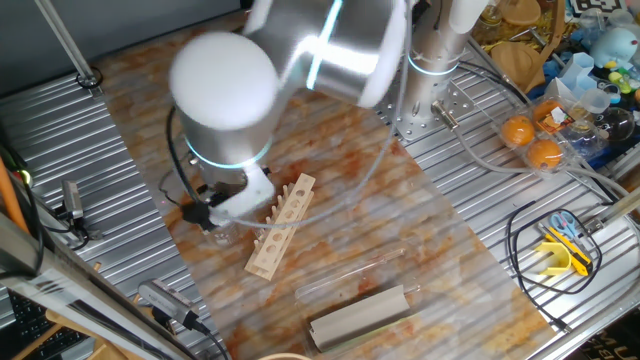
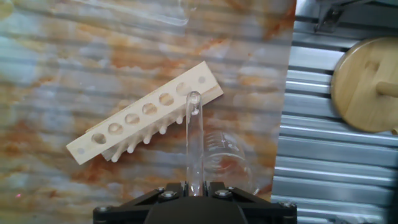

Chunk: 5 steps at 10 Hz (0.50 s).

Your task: Pour out the test tube

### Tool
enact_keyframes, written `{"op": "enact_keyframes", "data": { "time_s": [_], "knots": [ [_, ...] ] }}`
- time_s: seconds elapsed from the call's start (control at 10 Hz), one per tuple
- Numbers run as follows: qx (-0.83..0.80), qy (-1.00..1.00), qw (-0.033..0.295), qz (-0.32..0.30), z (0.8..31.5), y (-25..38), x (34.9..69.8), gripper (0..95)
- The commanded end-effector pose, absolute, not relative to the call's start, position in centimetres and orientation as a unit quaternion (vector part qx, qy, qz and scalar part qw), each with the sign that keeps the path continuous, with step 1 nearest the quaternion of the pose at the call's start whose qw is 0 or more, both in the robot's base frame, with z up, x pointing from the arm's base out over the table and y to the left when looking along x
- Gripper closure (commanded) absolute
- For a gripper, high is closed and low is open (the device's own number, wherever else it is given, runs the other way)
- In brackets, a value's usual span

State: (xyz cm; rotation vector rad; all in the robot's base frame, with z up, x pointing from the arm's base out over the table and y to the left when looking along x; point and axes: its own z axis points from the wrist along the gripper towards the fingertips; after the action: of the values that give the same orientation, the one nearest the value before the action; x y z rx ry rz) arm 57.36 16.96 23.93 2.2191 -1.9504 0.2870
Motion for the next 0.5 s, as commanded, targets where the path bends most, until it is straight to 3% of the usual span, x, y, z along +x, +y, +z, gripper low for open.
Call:
{"op": "enact_keyframes", "data": {
  "time_s": [0.1, 0.5],
  "knots": [
    [0.742, -0.652, 0.103, 0.118, 23.98, 17.18, 57.00, 95.0],
    [0.744, -0.640, 0.126, 0.146, 23.89, 17.82, 56.46, 95.0]
  ]
}}
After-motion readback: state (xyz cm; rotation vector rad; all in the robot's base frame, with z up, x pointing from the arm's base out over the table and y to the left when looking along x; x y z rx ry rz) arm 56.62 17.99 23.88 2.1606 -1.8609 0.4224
